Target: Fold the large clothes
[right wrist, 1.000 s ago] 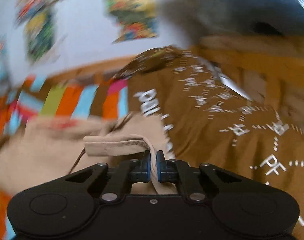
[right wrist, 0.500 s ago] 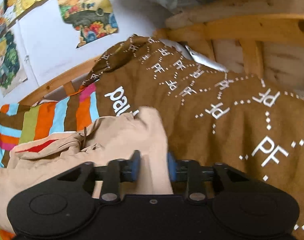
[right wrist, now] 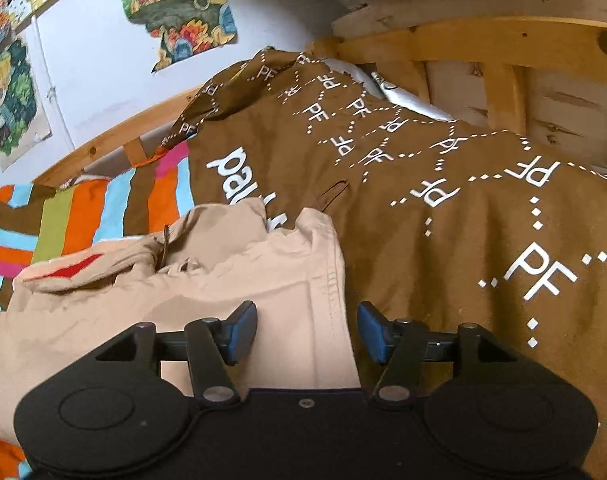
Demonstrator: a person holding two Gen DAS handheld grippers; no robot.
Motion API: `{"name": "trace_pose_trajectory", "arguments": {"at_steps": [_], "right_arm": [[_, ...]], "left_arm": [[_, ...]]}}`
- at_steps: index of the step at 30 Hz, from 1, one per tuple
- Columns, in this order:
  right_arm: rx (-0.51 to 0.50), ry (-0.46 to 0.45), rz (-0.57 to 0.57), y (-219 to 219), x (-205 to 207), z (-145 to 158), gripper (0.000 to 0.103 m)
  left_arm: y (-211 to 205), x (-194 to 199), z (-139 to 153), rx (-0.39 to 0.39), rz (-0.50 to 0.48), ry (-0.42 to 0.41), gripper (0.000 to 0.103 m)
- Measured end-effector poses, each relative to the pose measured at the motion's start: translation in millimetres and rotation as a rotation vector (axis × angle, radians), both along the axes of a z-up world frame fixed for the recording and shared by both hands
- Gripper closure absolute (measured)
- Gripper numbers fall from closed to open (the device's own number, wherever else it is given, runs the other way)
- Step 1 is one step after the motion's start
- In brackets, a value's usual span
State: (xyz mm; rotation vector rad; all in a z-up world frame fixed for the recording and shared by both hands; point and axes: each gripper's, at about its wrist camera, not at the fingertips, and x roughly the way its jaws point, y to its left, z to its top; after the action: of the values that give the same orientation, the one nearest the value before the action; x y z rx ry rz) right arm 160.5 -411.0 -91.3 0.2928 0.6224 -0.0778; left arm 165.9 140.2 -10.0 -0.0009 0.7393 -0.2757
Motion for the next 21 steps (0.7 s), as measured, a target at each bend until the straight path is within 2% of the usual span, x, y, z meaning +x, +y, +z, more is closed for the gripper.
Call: {"name": "trace_pose_trajectory", "arguments": {"at_steps": [2,3,4,5,6,7,9,11,13,14,16,17,20,21], "right_arm": [[-0.017,0.008,0.024,5,3,-2,0.046],[-0.026,0.007,0.034,7,4,-3,0.047],[-0.037,0.006,0.039,8,6,-5,0.054],[-0.048,0.003,0.038,9,8,-6,0.071],[-0.059,-0.004,0.037,9,9,-6,0.083],[-0.062,-0.012,0.031,8,9,-6,0.091],[-0.038,-0.051,0.025,4,8,-2,0.093],[-0.054,-0.107,0.015,2,8,7,0.094],[-0.060,-0.155,0.025,1,10,15,0.094],[-0.075,-0.168,0.025,2,13,16,0.094],[-0.103,-0.172,0.025,2,20,15,0.095],[-0.111,-0.163,0.026,1,24,11,0.095],[-0.135,-0.110,0.021,1,32,-6,0.095],[-0.138,-0.093,0.020,1,33,-11,0.095]], "left_arm": [[-13,1,-7,0.065,-0.029,0.019,0.005],[-21,3,-11,0.102,-0.054,0.033,0.012],[-27,4,-15,0.134,-0.079,0.046,0.016],[-31,6,-19,0.166,-0.091,0.050,0.036],[-36,8,-23,0.204,-0.085,0.054,0.071],[-37,9,-26,0.221,-0.078,0.064,0.085],[-28,14,-27,0.190,-0.003,0.053,0.102],[-8,18,-21,0.129,0.120,0.004,0.103],[25,24,-14,0.011,0.302,0.000,0.103],[39,28,-15,-0.023,0.367,0.019,0.103],[61,35,-25,-0.079,0.467,0.111,0.103],[65,38,-30,-0.084,0.489,0.148,0.102],[61,50,-42,0.010,0.504,0.204,0.100],[61,52,-46,0.012,0.503,0.221,0.099]]}}
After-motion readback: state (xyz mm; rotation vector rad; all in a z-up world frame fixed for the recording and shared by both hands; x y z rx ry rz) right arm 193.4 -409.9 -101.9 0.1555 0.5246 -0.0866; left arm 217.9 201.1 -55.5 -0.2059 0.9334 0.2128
